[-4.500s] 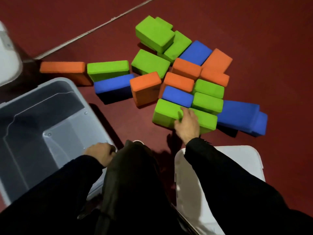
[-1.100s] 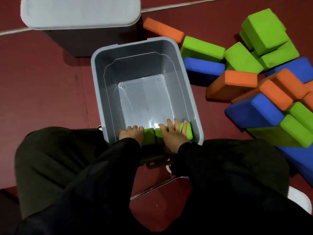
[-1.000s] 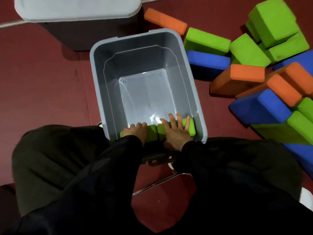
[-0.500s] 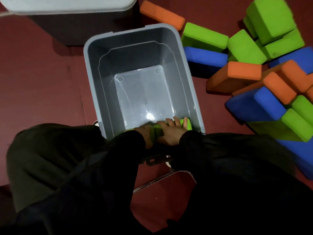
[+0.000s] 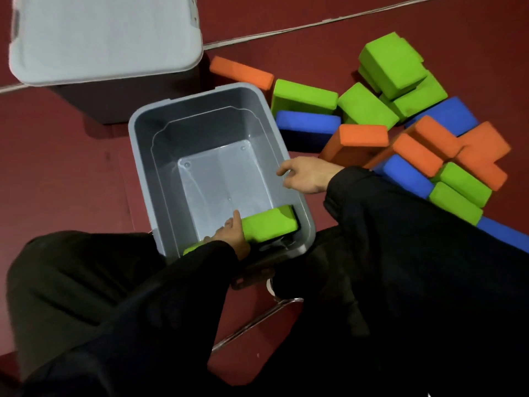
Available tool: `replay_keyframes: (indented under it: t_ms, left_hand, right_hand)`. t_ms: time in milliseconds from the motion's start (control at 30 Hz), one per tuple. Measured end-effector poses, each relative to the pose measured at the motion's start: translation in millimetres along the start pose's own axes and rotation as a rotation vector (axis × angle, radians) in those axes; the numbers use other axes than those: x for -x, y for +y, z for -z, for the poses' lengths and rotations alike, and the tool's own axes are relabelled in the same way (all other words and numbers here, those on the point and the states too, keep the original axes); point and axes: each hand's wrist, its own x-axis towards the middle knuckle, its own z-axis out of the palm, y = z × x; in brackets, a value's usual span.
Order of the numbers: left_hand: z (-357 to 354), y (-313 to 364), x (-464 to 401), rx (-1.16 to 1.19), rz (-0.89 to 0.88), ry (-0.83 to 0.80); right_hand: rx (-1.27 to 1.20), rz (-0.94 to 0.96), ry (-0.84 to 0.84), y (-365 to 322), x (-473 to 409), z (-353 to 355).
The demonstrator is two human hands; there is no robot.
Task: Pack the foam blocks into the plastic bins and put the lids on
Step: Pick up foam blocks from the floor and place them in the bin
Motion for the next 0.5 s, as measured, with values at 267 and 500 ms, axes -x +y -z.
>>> replay_keyframes:
  t_ms: [267, 500]
  left_hand:
    - [-11, 21, 4, 0.049, -0.080, 0.100]
    - [-12, 40, -6, -0.038, -0.149, 0.258]
  right_hand:
    - [-0.030, 0.003, 0.044, 32, -6, 18]
    - [-0.086, 0.056, -0.029, 48, -9, -34]
